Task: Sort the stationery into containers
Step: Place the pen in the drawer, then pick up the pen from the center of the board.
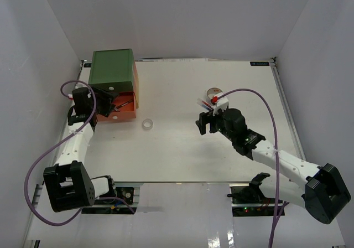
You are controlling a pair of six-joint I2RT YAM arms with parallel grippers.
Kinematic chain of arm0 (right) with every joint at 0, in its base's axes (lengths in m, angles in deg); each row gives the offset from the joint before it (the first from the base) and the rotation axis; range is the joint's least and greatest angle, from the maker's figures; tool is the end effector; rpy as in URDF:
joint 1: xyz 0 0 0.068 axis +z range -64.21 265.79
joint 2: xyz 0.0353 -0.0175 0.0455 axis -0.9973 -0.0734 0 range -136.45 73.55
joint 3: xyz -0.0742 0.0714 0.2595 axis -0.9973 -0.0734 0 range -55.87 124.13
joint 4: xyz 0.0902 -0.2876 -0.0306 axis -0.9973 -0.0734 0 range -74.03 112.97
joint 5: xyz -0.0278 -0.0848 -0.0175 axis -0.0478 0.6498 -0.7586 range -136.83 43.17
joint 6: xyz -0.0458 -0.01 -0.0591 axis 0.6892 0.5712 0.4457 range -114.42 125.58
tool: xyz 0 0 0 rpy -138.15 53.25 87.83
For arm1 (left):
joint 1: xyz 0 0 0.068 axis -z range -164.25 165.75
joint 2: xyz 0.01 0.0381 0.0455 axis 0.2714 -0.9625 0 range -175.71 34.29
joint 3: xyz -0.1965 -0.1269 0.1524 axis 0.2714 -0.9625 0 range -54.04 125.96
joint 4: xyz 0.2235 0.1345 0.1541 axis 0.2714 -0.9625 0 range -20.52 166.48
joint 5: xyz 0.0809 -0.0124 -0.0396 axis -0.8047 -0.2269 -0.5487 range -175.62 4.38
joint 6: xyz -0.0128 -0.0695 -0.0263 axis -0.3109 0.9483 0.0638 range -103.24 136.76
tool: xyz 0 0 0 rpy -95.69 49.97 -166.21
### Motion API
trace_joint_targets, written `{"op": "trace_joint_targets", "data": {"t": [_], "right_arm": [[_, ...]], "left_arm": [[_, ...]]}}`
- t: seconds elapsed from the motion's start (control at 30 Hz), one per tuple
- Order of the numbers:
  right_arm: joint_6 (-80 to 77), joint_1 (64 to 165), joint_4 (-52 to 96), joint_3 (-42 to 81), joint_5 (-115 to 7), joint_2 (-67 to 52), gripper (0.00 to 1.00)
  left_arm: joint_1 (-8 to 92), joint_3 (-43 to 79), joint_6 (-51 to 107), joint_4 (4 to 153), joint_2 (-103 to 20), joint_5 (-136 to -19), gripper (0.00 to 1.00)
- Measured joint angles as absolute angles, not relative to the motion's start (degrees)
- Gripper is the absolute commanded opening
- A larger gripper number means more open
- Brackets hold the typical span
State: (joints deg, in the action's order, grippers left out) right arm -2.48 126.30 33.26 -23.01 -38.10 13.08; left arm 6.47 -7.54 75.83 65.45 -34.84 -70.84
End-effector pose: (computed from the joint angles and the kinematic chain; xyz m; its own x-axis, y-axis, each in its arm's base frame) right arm 0.2352 0.1883 0.2274 -0.2987 -0.0729 -0.9515 -0.4948 0.8644 0.0891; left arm 0.3244 0.0366 0.2355 -0.3272 -0.8939 -0.3065 -0.4415 0.4314 -0.7867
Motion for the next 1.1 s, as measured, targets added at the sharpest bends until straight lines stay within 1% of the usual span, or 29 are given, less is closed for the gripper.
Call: {"op": "trace_joint_targets", "data": {"t": [0.1, 0.13, 0.2, 0.23, 0.47, 0.73, 1.1], "right_arm": [[-1.8, 124.4, 32.7, -22.6, -37.8, 11.3, 0.9], [-1.5, 123.2, 32.0, -21.8, -37.7, 9.8, 0.9], [-1.1, 120.9, 31.0, -20.0, -37.5, 6.5, 0.91], [-0.9, 119.6, 30.4, -18.9, -37.5, 4.8, 0.92], [0.3, 111.6, 29.3, -11.6, -38.6, -8.1, 0.94], [2.0, 108.6, 28.8, -9.3, -40.8, -20.0, 0.96], [3.2, 108.6, 28.0, -6.4, -43.7, -24.1, 0.99]], "left_arm": [[6.4, -7.1, 74.5, 65.2, -34.4, -70.0, 0.83], [6.4, -6.9, 73.8, 64.9, -34.1, -69.7, 0.9], [6.4, -6.3, 71.7, 63.7, -33.3, -69.0, 0.96], [6.4, -5.8, 70.3, 63.1, -32.8, -68.5, 0.98], [6.4, -1.9, 57.0, 58.3, -28.0, -64.5, 0.98], [9.8, -1.8, 48.0, 54.2, -24.3, -62.0, 0.98], [11.4, -1.8, 45.3, 52.9, -24.3, -61.6, 0.98]]}}
